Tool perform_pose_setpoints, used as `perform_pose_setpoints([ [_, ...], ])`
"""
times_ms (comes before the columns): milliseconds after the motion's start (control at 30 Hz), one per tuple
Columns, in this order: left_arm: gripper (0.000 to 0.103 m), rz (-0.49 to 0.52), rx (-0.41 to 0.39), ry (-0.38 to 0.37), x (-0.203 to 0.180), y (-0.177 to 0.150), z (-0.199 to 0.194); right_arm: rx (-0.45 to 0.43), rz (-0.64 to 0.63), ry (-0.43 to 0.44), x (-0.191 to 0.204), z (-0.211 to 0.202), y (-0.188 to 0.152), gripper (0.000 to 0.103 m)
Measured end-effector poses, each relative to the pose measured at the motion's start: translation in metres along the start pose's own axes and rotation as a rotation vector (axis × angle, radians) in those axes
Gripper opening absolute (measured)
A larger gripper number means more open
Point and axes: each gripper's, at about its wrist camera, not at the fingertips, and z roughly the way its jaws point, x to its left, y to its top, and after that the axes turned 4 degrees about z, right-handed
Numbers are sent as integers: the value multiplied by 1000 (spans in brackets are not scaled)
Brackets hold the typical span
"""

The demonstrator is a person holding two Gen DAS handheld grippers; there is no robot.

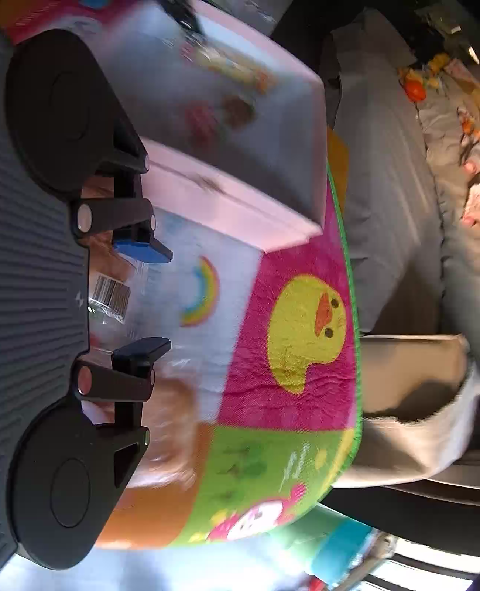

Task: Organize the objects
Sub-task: 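Grasp another hawthorn stick pack with the right gripper and place it in the box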

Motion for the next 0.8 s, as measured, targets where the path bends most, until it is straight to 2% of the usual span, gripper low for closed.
perform_pose_setpoints([
  [33, 15, 0, 0, 0, 0, 0, 0, -52, 17, 19, -2, -21, -8, 53],
  [100, 15, -2, -1, 0, 0, 0, 0, -153, 63, 6, -7, -57, -25, 78],
  [133, 15, -3, -1, -1, 0, 0, 1, -192, 85, -11, -11, -72, -35, 79],
  [233, 15, -3, -2, -4, 0, 0, 0, -217, 151, -67, -25, -90, -64, 80],
  [300, 15, -5, -2, -8, 0, 0, 0, -204, 188, -108, -31, -90, -82, 80],
  [367, 15, -4, -2, -9, 0, 0, 0, -186, 187, -112, -29, -87, -100, 80],
  [600, 15, 2, -1, -9, 1, -1, 0, -68, 219, 53, 3, -64, -150, 81],
  [667, 15, 4, -2, -8, 1, -1, -1, -67, 181, 98, 23, -69, -158, 84],
  [733, 15, 4, -3, -9, 1, -2, -1, -50, 143, 180, 41, -76, -164, 85],
  [800, 15, 7, -3, -10, 1, -2, -1, -53, 79, 195, 56, -80, -164, 85],
])
